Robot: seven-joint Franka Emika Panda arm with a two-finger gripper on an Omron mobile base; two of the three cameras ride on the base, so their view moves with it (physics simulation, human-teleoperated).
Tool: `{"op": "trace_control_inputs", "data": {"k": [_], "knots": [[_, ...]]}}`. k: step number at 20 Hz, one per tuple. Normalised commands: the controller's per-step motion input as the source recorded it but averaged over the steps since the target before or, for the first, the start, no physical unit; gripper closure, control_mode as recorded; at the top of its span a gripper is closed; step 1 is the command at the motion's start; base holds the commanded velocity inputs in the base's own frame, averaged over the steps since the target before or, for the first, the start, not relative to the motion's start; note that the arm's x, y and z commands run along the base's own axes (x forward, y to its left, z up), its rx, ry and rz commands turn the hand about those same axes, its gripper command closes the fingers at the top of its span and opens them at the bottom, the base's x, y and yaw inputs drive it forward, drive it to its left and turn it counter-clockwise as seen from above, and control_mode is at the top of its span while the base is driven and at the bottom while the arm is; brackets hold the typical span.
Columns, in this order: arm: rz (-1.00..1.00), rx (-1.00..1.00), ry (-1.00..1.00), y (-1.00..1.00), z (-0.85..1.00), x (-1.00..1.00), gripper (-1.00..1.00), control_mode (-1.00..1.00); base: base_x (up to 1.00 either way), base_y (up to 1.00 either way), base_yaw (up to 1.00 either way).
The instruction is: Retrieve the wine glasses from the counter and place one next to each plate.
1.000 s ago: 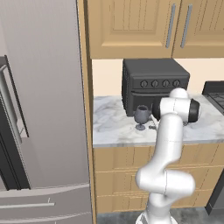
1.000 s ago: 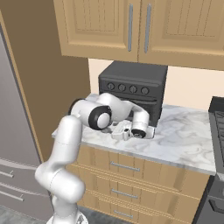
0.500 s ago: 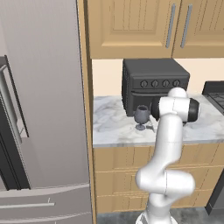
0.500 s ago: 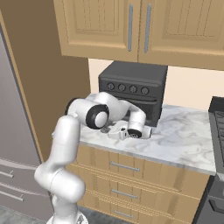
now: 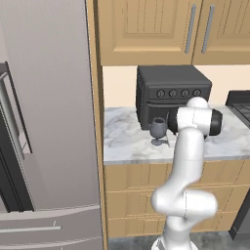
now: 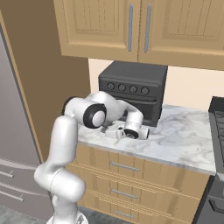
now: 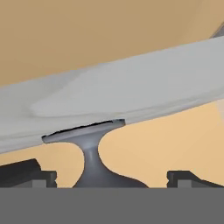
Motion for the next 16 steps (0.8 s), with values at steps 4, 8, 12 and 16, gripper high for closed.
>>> {"op": "trace_control_inputs", "data": {"k": [4,8,12,16], "knots": [[-0.05,-0.02,0.0,0.19,0.0,0.0,-1.0,-1.0,0.0,0.0,0.0],[-0.05,-0.02,0.0,0.16,-0.01,0.01,-1.0,-1.0,0.0,0.0,0.0],[-0.04,-0.02,0.0,0.12,-0.06,0.07,-1.0,-1.0,0.0,0.0,0.0],[-0.03,-0.01,0.0,0.08,-0.09,0.08,-1.0,-1.0,0.0,0.0,0.0]]}}
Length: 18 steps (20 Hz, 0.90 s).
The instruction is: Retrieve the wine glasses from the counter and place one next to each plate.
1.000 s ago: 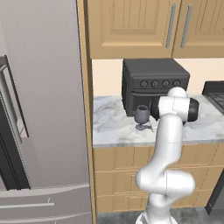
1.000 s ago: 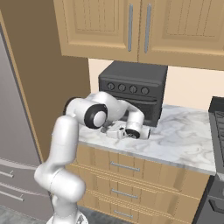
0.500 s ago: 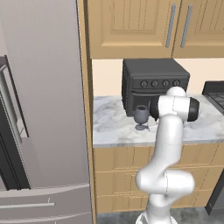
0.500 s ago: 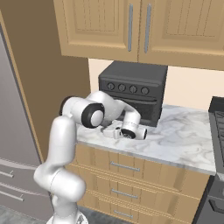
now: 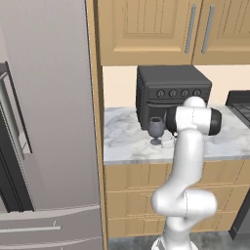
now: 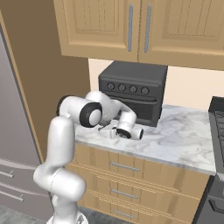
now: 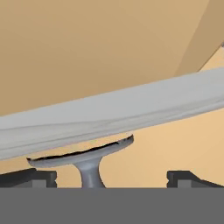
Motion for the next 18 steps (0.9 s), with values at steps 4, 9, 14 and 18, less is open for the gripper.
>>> {"op": "trace_control_inputs", "data": {"k": [4,9,14,18], "knots": [[-0.03,-0.01,0.0,0.07,-0.14,0.1,-1.0,-1.0,0.0,0.0,0.0],[-0.03,-0.02,0.01,0.11,-0.1,0.17,-1.0,-1.0,0.0,0.0,0.0],[-0.05,-0.02,0.0,0.14,-0.02,0.27,1.0,-1.0,0.0,0.0,0.0],[-0.04,0.0,0.0,0.03,0.0,0.18,1.0,-1.0,0.0,0.0,0.0]]}}
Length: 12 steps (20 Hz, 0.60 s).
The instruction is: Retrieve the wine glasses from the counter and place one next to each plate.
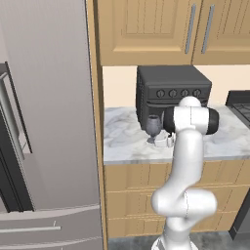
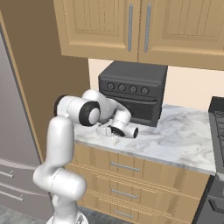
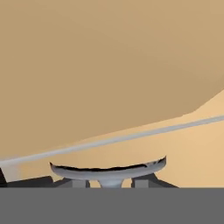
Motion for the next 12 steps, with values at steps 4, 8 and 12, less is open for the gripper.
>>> {"op": "trace_control_inputs", "data": {"k": [4,8,12], "knots": [[-0.02,0.0,-0.14,0.0,0.09,0.0,1.0,-1.0,0.0,0.0,0.0],[0.0,0.0,-0.34,-0.04,0.72,-0.36,1.0,-1.0,0.0,0.0,0.0],[0.0,0.0,-0.36,-0.01,1.0,-0.46,1.0,-1.0,0.0,0.0,0.0]]}}
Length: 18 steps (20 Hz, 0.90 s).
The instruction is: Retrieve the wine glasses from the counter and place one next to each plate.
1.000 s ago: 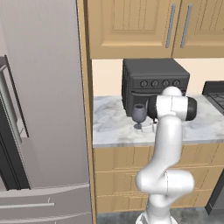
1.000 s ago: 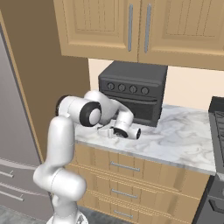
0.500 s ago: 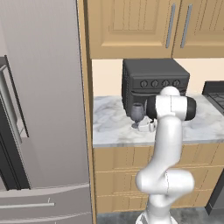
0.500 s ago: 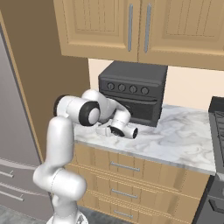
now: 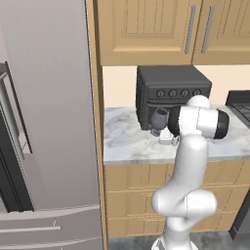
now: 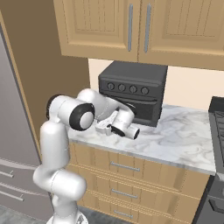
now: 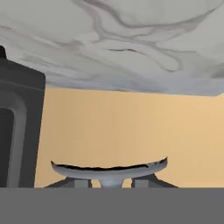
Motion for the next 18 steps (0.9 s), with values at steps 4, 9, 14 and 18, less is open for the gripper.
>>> {"op": "trace_control_inputs", "data": {"k": [4,9,14,18], "knots": [[0.0,0.0,-0.27,-0.06,0.98,-0.57,1.0,-1.0,0.0,0.0,0.0],[0.0,0.0,-0.09,-0.01,0.79,-0.76,1.0,-1.0,0.0,0.0,0.0],[0.0,0.02,-0.01,-0.02,0.76,-0.92,1.0,-1.0,0.0,0.0,0.0],[0.0,0.04,0.0,0.0,0.58,-1.0,1.0,-1.0,0.0,0.0,0.0]]}}
